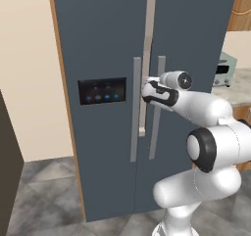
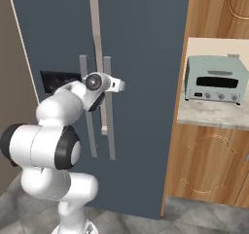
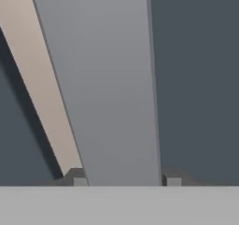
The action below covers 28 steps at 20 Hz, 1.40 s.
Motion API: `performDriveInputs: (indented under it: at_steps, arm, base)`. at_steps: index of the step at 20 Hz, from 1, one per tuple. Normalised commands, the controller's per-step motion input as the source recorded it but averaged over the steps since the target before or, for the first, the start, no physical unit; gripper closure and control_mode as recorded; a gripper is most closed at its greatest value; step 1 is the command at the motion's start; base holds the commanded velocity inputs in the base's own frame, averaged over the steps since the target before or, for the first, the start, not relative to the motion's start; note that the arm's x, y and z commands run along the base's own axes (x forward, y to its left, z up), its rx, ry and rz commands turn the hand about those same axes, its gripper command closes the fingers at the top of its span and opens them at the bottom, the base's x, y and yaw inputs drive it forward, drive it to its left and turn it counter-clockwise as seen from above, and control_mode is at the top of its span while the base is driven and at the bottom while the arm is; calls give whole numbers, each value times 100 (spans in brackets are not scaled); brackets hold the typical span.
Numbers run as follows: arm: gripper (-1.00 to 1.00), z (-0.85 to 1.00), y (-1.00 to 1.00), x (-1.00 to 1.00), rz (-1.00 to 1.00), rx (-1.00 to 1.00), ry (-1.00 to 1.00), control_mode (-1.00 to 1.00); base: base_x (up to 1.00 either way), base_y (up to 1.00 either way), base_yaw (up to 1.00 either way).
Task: Retrieve the sausage and cheese from the fridge and place them on the cutting board on the counter.
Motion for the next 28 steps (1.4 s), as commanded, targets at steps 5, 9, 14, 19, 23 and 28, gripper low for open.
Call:
performDriveInputs:
  at_steps: [5, 9, 14, 19, 23, 28]
  arm:
    - [100, -1, -16, -11, 2, 0, 0, -100]
    - [100, 0, -37, -44, 9, -3, 0, -100]
    - [100, 0, -80, -78, 6, -5, 0, -100]
    - [100, -17, -89, -82, 8, -5, 0, -100]
    - [100, -28, -98, -84, 12, -11, 0, -100]
    - [100, -35, -99, -77, 14, -13, 2, -100]
  base:
    - [0, 0, 0]
    - [0, 0, 0]
    - [0, 0, 0]
    - [0, 0, 0]
    - [0, 0, 0]
    - [0, 0, 0]
